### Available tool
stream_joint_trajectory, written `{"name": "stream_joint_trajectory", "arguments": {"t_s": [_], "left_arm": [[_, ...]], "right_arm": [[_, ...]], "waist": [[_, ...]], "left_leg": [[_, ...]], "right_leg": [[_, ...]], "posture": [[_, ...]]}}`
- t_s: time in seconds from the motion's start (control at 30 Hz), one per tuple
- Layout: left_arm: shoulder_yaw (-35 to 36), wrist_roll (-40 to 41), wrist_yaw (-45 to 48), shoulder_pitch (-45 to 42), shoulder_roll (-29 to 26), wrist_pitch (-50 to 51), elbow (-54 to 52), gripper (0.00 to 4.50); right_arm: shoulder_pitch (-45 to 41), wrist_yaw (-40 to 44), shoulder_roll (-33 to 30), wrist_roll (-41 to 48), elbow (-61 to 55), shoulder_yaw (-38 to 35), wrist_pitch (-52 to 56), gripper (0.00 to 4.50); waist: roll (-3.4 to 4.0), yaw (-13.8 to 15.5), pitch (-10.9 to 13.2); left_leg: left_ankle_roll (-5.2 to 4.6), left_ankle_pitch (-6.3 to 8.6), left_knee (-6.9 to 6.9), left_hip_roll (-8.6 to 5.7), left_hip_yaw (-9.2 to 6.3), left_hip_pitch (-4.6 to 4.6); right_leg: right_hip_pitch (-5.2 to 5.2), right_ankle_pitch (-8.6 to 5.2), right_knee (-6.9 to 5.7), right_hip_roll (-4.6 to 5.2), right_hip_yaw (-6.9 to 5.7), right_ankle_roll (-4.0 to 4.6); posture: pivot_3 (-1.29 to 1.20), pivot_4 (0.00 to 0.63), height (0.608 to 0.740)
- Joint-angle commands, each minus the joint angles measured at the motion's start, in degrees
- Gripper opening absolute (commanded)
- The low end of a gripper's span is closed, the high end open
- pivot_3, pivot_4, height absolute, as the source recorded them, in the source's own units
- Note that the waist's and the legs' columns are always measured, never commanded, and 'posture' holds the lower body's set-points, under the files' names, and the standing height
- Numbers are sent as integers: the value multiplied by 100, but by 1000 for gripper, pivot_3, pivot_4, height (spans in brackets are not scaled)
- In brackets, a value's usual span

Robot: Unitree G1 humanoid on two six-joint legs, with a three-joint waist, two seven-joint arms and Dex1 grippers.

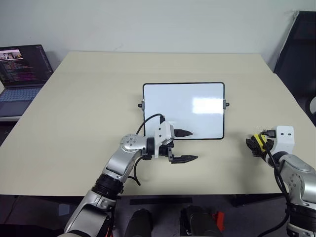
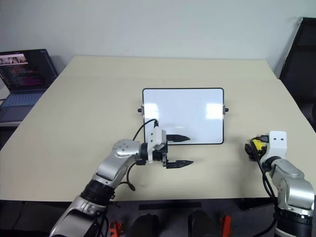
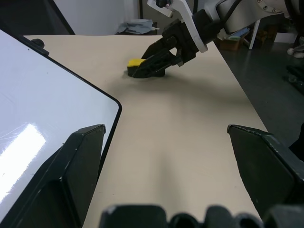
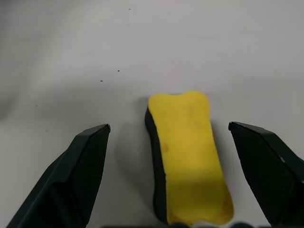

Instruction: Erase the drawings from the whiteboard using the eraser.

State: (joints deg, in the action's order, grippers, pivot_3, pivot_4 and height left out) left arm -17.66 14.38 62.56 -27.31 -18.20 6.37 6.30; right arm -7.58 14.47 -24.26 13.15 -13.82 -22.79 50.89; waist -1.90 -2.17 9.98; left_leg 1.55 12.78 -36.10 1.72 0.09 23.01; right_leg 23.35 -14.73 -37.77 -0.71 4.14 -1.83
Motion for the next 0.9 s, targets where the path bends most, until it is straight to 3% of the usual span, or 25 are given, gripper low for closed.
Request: {"name": "stream_joint_trajectory", "arguments": {"t_s": [0.03,0.27,0.47,0.67,0.9], "left_arm": [[102,23,-94,-18,-10,18,-289,4500],[451,-279,-1224,815,-193,333,-1194,4500],[926,-616,-2980,2119,206,809,-2461,4500],[1195,-1254,-4338,3018,653,596,-2916,4500],[1330,-1617,-5018,3798,796,67,-3124,4500]], "right_arm": [[-8,-119,-91,34,-386,-162,-54,4459],[638,-50,-61,136,-1471,-167,-100,4459],[1730,-210,712,190,-2506,-307,-1129,4459],[2646,-166,1310,30,-2469,-186,-2721,4459],[3215,-310,1745,50,-2281,-59,-3360,4459]], "waist": [[0,0,0],[2,-8,-1],[2,17,-1],[3,26,-3],[4,29,-3]], "left_leg": [[0,0,0,0,0,0],[0,1,7,5,-5,0],[1,2,5,26,-12,-1],[1,2,-1,27,-4,-13],[2,3,2,29,-7,-9]], "right_leg": [[0,0,0,0,0,0],[0,-10,-2,0,-1,2],[0,-13,-6,10,-1,4],[-8,-26,-4,28,5,26],[-3,-32,0,44,4,36]], "posture": [[0,150,740],[0,150,740],[0,150,740],[0,150,740],[0,150,740]]}}
